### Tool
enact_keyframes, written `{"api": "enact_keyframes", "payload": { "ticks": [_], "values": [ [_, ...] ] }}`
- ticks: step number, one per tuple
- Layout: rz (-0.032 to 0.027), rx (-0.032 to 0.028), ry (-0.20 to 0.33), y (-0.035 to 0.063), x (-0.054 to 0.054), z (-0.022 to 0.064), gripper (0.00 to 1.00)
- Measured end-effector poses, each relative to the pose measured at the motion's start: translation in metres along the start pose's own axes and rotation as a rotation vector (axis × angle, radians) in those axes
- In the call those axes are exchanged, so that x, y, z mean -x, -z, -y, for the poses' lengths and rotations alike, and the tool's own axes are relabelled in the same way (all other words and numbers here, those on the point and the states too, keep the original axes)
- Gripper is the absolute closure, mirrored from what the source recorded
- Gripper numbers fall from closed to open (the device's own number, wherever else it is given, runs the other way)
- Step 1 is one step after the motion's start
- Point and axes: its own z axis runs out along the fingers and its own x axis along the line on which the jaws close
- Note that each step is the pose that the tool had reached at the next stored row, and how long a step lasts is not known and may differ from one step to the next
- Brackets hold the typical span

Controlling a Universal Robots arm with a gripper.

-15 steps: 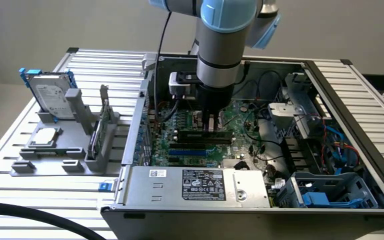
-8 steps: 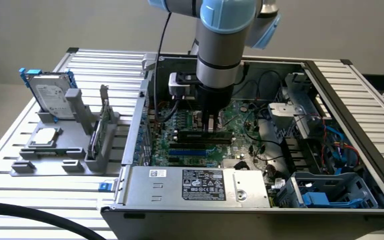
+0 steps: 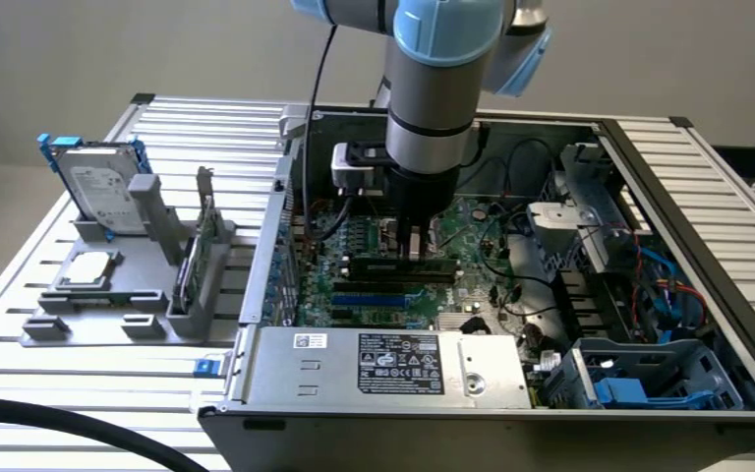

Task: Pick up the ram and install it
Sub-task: 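Insert the ram into the slot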

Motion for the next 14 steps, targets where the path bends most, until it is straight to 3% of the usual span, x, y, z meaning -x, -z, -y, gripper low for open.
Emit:
{"api": "enact_keyframes", "payload": {
  "ticks": [14],
  "values": [
    [0.0006,0.0015,-0.006,0.0032,-0.0003,0.0,0.86]
  ]
}}
